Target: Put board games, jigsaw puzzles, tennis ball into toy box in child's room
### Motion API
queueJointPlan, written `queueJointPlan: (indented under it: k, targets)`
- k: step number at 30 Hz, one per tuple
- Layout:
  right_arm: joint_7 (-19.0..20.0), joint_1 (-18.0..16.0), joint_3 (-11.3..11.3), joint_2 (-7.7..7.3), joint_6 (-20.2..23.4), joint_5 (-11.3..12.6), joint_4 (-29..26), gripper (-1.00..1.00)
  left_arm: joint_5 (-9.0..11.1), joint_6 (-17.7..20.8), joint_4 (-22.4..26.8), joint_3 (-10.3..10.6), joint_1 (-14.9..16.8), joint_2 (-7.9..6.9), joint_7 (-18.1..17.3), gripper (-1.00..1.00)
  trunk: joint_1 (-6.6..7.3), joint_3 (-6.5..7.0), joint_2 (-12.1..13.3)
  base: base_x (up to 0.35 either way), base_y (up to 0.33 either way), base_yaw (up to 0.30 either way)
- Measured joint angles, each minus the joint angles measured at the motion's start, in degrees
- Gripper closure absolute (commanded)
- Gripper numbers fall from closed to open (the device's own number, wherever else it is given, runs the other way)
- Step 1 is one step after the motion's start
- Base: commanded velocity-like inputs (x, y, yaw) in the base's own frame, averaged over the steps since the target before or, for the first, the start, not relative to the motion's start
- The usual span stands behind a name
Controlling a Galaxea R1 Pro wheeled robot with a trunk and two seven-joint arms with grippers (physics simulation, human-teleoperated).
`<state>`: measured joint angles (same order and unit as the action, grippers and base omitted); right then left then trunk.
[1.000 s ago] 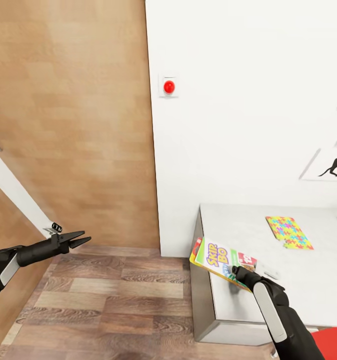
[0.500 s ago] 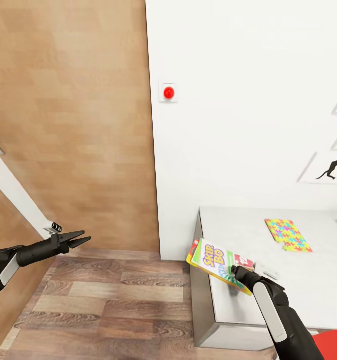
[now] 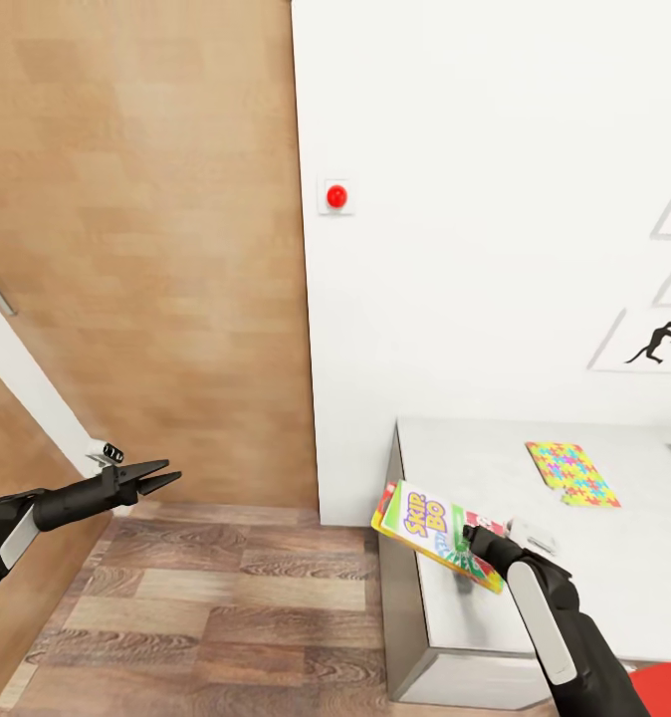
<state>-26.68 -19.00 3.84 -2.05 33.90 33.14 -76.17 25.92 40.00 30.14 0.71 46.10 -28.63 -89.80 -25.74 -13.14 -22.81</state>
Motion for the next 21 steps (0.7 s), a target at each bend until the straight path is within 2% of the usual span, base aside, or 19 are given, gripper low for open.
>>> queueJointPlan:
  k: [7, 10, 12, 16, 18, 21]
  targets:
    - [-0.10, 0.20, 0.05, -0.33, 1.08, 0.55, -7.23, -1.00, -0.03, 0.00, 0.00, 0.00, 0.00, 0.00, 0.00, -1.00, 0.00, 0.63, 0.00, 0.000, 0.000, 0.000]
    - [-0.09, 0.18, 0.05, -0.31, 2.98, 0.70, -9.91, -1.00, -0.02, 0.00, 0.00, 0.00, 0.00, 0.00, 0.00, -1.00, 0.00, 0.89, 0.00, 0.000, 0.000, -0.008]
    - [-0.02, 0.17, 0.08, -0.20, 5.79, 0.79, -11.60, -1.00, -0.04, 0.00, 0.00, 0.00, 0.00, 0.00, 0.00, -1.00, 0.00, 1.07, 0.00, 0.000, 0.000, -0.038]
    - [0.46, 0.17, 0.30, -0.17, 8.86, 1.09, -12.95, -1.00, -0.05, 0.00, 0.00, 0.00, 0.00, 0.00, 0.00, -1.00, 0.00, 1.43, 0.00, 0.000, 0.000, -0.051]
    - [1.77, 0.17, 0.42, -0.28, 9.89, 1.62, -13.39, -1.00, -0.06, -0.05, 0.00, -0.02, 0.00, -0.02, 0.00, -1.00, 0.00, 1.61, 0.00, 0.000, 0.000, -0.057]
    - [6.49, 0.17, 0.52, -0.47, 11.22, 3.28, -13.70, -1.00, -0.06, -0.18, -0.01, -0.04, 0.00, -0.06, 0.00, -1.00, 0.00, 1.88, 0.00, 0.000, 0.000, -0.059]
